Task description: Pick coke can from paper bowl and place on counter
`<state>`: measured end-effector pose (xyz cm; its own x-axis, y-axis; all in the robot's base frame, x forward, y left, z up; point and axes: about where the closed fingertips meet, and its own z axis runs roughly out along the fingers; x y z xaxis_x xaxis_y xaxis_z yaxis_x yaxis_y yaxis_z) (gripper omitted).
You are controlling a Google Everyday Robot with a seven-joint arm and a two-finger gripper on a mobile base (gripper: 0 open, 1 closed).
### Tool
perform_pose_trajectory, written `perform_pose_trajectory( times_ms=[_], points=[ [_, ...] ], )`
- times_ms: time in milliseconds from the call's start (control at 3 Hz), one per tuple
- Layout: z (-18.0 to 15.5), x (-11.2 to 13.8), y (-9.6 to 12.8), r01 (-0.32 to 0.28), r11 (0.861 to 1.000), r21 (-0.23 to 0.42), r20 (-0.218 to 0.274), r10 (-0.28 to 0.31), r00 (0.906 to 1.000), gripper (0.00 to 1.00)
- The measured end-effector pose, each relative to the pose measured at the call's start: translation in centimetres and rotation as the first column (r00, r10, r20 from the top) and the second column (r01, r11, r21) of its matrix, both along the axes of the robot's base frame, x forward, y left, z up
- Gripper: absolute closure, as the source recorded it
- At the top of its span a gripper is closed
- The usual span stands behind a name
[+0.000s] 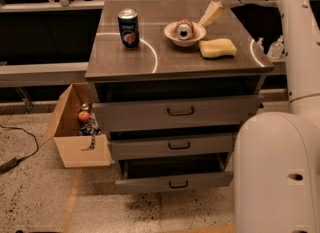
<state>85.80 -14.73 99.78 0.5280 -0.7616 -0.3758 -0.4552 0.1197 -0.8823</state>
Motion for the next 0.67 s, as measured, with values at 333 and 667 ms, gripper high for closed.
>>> perform_pose_trajectory(
  times_ms=[333, 667],
  points=[
    [-1.6, 0.6, 0.9, -0.031, 0.999, -0.042, 0.008, 0.031, 0.9995, 0.00],
    [-3.8, 2.1, 2.6, -0.021, 0.994, -0.103, -0.014, 0.020, 0.9997, 0.00]
  ],
)
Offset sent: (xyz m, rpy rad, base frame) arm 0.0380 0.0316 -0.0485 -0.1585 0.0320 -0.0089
